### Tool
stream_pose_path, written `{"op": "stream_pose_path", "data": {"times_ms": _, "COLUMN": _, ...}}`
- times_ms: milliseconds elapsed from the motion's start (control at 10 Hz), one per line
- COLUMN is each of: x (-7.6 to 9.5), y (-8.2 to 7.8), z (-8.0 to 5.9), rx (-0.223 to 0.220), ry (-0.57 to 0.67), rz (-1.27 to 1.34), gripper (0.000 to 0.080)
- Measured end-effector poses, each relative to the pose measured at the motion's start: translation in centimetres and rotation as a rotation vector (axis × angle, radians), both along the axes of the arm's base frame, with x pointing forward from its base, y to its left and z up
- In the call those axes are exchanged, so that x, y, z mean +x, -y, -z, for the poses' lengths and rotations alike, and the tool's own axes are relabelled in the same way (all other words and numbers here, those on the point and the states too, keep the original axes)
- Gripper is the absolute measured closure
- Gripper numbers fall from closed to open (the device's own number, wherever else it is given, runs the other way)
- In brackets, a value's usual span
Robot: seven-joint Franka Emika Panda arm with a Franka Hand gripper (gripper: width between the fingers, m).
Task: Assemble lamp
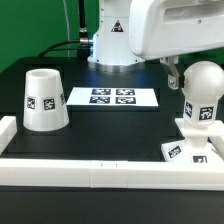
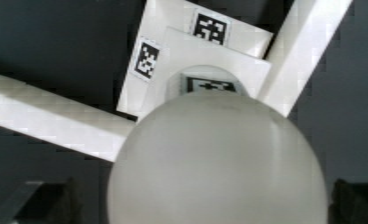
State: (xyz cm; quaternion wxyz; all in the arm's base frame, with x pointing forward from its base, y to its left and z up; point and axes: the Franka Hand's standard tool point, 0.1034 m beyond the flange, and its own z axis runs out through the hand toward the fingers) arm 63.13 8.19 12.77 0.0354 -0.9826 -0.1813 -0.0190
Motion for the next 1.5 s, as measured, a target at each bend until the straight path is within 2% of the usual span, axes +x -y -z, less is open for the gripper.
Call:
{"op": "stream_pose_path", "data": {"times_ms": 400, "x": 0.19, "y": -0.2, "z": 0.31, "rx": -0.009, "ry": 0.007, "rz": -0.068, "gripper": 0.0118}}
{"op": "stream_pose_path", "data": {"times_ms": 500, "x": 0.19, "y": -0.15, "z": 0.33, "rx": -0.009, "ry": 0.008, "rz": -0.066, "gripper": 0.0228}}
{"op": "stream_pose_path", "data": {"times_ms": 800, "x": 0.16, "y": -0.22, "z": 0.34, "rx": -0.001, "ry": 0.003, "rz": -0.01, "gripper": 0.0225}}
{"op": "stream_pose_path", "data": {"times_ms": 1100, "x": 0.13, "y": 0.17, "z": 0.39, "rx": 0.036, "ry": -0.001, "rz": 0.347, "gripper": 0.0225}}
{"op": "stream_pose_path", "data": {"times_ms": 1500, "x": -0.04, "y": 0.24, "z": 0.55, "rx": 0.048, "ry": -0.037, "rz": 0.778, "gripper": 0.0223}}
